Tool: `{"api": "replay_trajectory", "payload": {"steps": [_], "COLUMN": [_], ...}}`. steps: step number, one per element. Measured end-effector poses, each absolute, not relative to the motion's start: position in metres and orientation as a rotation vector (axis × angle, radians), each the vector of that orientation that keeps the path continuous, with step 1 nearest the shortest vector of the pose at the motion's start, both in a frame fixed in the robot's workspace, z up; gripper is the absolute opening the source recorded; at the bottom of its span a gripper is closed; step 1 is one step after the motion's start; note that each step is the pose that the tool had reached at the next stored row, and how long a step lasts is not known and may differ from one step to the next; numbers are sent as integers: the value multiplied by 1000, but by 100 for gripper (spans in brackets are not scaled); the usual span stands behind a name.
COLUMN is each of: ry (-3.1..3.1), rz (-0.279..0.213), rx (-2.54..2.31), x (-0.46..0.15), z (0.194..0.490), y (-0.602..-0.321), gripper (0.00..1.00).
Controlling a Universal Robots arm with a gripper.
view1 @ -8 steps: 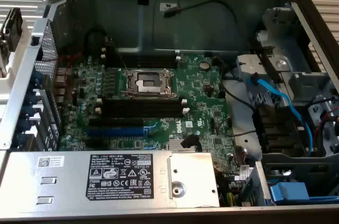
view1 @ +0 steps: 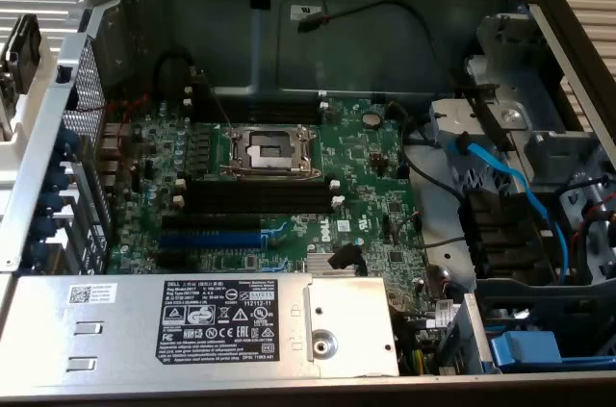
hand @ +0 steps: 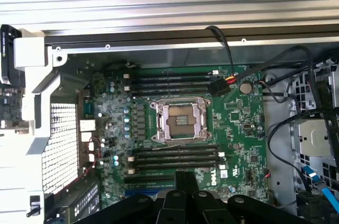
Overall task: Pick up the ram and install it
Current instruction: 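Reach for the ram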
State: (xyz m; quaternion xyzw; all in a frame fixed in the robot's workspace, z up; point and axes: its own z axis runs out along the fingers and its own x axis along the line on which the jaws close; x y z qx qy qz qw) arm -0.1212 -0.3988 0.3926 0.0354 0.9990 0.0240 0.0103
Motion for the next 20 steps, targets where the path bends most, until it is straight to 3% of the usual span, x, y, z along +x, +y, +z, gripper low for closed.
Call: {"api": "replay_trajectory", "payload": {"steps": [20], "ry": [3143], "rz": [74], "rx": [102], "x": [-157], "z": [399], "y": [-387], "gripper": [10]}}
